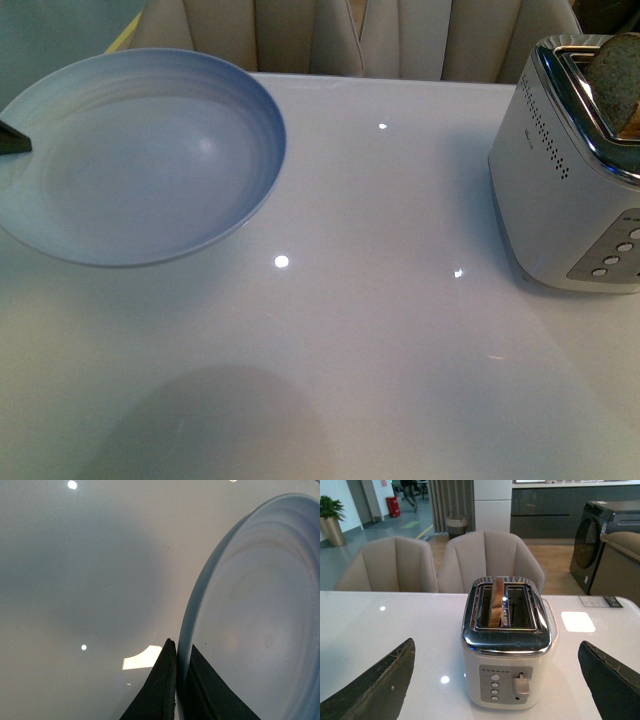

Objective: Left arm holds plate, right arm toasts bread

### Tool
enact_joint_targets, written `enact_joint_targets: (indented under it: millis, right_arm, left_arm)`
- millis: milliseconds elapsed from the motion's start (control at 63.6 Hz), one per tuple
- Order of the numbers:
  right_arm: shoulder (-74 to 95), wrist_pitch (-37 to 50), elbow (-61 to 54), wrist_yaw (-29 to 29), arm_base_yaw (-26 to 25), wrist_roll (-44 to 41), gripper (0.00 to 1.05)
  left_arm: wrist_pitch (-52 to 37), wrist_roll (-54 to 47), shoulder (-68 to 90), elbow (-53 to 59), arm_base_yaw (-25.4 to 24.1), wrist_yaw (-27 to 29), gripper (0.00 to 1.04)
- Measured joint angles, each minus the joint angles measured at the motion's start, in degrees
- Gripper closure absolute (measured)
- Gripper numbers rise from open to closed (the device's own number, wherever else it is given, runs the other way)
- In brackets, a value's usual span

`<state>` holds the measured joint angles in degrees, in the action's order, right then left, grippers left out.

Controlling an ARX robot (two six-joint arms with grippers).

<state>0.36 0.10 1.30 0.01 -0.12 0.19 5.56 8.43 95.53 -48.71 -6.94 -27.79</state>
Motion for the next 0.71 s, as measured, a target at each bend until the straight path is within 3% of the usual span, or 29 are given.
enact_joint_targets:
  millis: [110,330,708]
  right_arm:
    - [0.0,0.0,0.0,0.0,0.0,0.0,0.09]
    - [0.0,0.0,0.0,0.0,0.0,0.0,0.09]
    - [0.0,0.0,0.0,0.0,0.0,0.0,0.09]
  left_arm:
    - [-3.4,-4.9,3.7,2.1,-5.2,-2.3,1.02]
    - [-7.8,-8.5,8.6,4.0,-10.7,-5.5,1.02]
    - [-13.9,-13.2,21.9,3.8,-14.4,-5.8,1.02]
